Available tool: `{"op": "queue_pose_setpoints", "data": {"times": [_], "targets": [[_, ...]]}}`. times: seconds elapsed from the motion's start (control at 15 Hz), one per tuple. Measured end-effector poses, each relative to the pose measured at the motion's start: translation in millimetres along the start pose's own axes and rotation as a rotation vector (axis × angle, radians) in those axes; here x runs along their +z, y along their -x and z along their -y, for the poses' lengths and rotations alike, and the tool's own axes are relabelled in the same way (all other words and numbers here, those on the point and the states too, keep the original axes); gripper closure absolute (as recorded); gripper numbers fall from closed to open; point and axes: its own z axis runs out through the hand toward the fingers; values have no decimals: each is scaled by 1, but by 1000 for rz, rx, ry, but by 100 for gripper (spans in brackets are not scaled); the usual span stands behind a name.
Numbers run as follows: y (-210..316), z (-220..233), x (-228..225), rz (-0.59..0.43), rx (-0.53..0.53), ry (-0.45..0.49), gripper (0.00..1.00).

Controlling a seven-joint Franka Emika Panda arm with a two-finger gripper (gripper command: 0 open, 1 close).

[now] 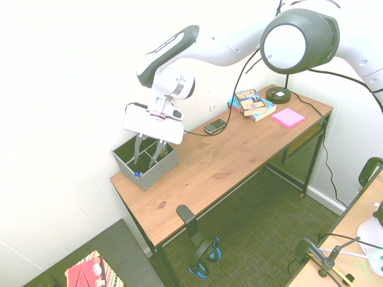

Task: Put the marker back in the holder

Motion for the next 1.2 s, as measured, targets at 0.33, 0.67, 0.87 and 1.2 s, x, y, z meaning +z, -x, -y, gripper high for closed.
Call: {"op": "queue_pose_setpoints", "data": {"times": [0.33,0.67,0.87,1.2], "targets": [[7,-22,-32,-59,-94,30,0],[13,-117,-140,-365,-181,165,0],[15,-182,-194,-548,-216,227,0],[46,-263,-222,-816,-315,217,0]]}}
